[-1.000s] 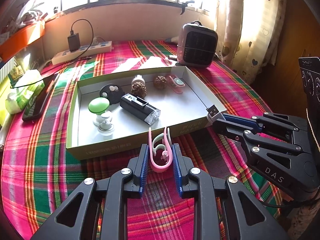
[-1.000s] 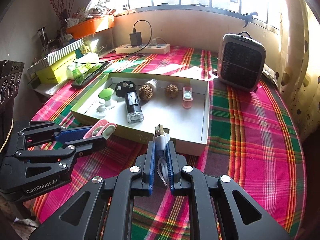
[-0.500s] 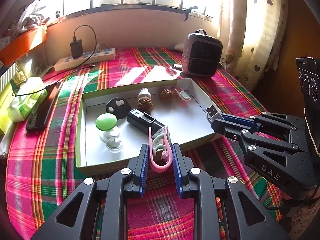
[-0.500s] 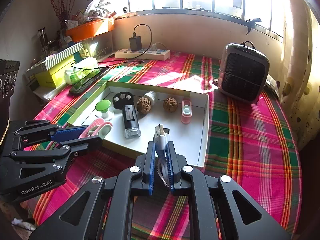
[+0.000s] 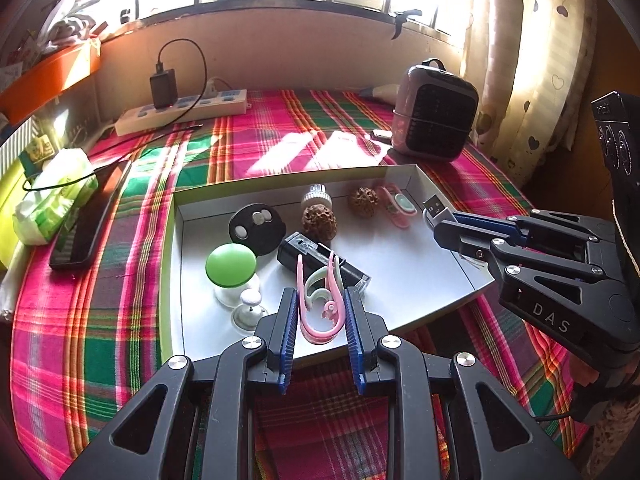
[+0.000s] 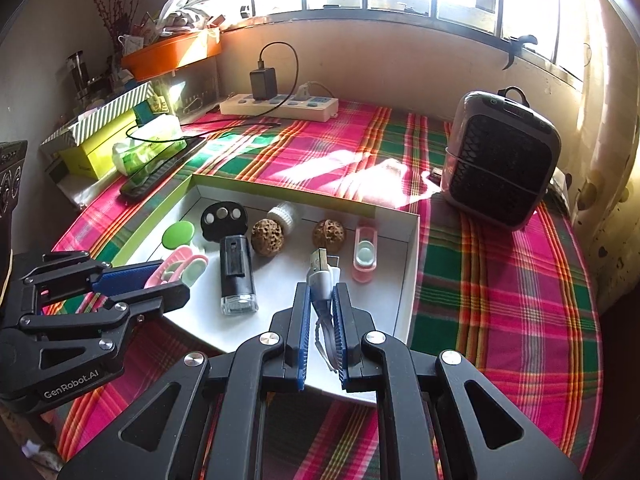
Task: Organize objects
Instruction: 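Lower the pink earphone and white cable over the tray with both grippers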
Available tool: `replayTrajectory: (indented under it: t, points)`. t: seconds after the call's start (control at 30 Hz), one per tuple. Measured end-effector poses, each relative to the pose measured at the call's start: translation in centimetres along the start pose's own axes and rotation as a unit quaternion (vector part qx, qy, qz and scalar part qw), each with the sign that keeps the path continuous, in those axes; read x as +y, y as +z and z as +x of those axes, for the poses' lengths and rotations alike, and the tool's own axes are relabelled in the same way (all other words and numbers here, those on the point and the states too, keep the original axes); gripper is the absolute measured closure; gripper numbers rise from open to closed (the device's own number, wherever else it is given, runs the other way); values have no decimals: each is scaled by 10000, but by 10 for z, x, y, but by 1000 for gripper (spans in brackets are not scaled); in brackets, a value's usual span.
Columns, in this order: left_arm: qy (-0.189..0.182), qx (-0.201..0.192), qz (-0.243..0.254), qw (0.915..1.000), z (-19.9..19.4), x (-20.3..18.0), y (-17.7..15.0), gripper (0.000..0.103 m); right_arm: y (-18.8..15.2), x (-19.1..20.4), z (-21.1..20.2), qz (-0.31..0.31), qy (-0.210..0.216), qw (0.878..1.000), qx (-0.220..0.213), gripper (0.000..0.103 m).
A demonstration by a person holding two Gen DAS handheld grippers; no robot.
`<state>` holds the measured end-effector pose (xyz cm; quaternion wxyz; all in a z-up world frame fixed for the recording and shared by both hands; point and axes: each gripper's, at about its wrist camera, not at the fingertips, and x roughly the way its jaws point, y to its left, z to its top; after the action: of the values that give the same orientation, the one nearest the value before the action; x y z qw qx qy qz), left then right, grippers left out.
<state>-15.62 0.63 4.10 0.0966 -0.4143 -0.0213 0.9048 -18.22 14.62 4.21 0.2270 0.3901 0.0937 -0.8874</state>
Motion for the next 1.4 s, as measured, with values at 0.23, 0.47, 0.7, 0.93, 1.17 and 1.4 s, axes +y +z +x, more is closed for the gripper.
replayTrajectory:
  t: [0.23,0.47,0.7,0.93,1.17,1.4]
  points:
    - [31,77,-67,9999,10,4,3,82,8,-6,15,-16,36,9999,124,91]
    - [70,144,-125,9998,18,8,4,82,12,-7,29,-110,111,9996,239,91]
    - [109,216,-168,9996,26,10,4,82,13,-8,41,-159,176,9991,351,91]
    - [110,266,-184,9994,30,11,4,82,12,-9,49,-157,226,9987,436,91]
    - [118,290,-218,9993,33,12,5,82,11,-9,55,-190,238,9983,497,91]
    - [132,299,-219,9992,33,12,5,82,9,-8,57,-207,214,9983,510,91]
